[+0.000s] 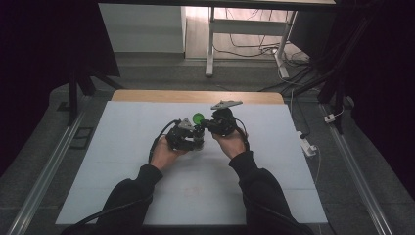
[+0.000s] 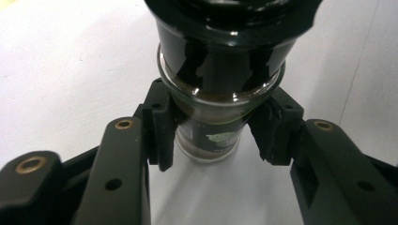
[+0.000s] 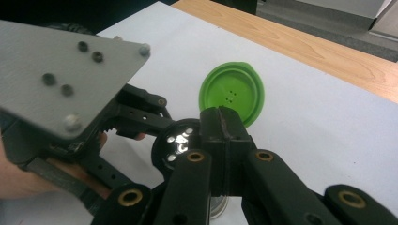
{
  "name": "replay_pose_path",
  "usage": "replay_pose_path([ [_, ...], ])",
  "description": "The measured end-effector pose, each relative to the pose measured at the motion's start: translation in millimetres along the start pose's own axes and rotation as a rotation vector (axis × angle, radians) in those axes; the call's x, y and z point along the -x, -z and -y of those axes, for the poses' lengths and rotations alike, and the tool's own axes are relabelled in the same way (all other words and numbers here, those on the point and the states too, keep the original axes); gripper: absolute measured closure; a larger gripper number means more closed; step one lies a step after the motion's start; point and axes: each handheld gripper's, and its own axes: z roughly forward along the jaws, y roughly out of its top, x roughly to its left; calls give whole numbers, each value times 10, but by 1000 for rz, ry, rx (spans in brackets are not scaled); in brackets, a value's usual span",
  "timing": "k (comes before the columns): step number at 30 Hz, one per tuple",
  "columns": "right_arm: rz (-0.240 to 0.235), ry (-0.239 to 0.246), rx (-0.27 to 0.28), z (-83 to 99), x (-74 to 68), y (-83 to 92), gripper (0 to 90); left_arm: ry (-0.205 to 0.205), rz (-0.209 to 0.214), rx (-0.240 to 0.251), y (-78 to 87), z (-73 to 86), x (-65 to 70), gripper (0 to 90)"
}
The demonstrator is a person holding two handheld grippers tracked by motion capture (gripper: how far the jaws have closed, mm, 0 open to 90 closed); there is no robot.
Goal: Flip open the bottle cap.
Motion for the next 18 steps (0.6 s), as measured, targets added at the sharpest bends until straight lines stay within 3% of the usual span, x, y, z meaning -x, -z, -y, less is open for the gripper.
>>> replay_pose_path([
  [5, 5, 18, -3, 1, -55, 36, 854, 1, -1, -4, -3, 2, -1, 525],
  [18, 2, 15, -18, 54, -112, 150, 672, 31, 22, -14, 123, 33, -6, 313],
])
